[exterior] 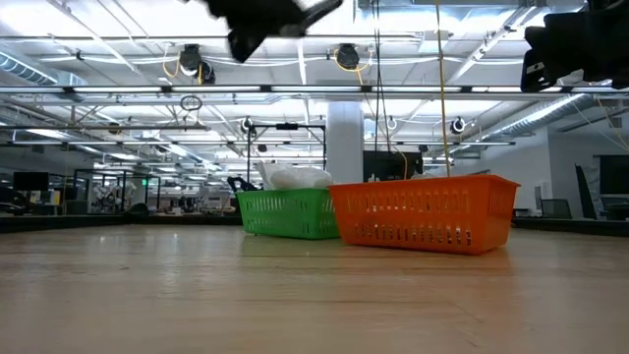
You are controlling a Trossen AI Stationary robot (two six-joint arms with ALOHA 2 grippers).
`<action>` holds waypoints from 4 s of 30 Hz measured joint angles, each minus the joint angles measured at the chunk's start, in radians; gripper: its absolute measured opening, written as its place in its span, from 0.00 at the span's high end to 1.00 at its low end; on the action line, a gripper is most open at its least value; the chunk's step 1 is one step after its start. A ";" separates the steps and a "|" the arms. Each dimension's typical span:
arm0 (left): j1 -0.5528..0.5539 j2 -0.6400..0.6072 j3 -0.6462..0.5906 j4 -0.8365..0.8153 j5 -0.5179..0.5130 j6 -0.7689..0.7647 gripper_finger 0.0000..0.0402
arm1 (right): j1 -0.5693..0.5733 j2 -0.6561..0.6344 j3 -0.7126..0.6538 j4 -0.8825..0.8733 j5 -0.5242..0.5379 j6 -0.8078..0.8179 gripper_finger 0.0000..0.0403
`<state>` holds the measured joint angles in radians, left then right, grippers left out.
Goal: Pick & Place Travel size toiletries
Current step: Put the silver nail cutter into the orange bin, then return to Home Position
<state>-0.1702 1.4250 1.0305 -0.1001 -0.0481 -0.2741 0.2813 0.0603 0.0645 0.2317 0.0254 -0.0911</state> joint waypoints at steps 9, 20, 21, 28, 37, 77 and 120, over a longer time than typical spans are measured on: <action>0.030 0.346 0.364 -0.227 -0.028 0.162 0.91 | 0.000 0.000 0.000 -0.004 0.000 0.000 0.77; 0.076 0.622 0.524 -0.293 0.013 0.197 0.76 | 0.000 0.000 0.000 0.002 0.000 0.000 0.77; 0.081 0.622 0.525 -0.301 0.026 0.180 0.73 | 0.000 0.000 0.000 0.002 0.000 0.000 0.77; 0.104 0.582 0.526 -0.352 0.131 0.148 0.44 | 0.000 0.000 0.000 0.002 0.000 0.000 0.77; 0.101 0.243 0.447 -0.490 0.123 0.231 0.18 | 0.000 0.000 0.000 0.003 0.000 0.000 0.77; -0.154 -1.306 -1.018 0.198 -0.242 0.187 0.10 | 0.000 0.000 0.000 0.002 0.000 0.000 0.77; -0.154 -1.338 -1.014 0.158 -0.246 0.296 0.10 | 0.000 0.000 0.000 0.002 0.000 0.000 0.77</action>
<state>-0.3241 0.0868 0.0162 0.0574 -0.2936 0.0219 0.2812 0.0604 0.0646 0.2342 0.0256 -0.0910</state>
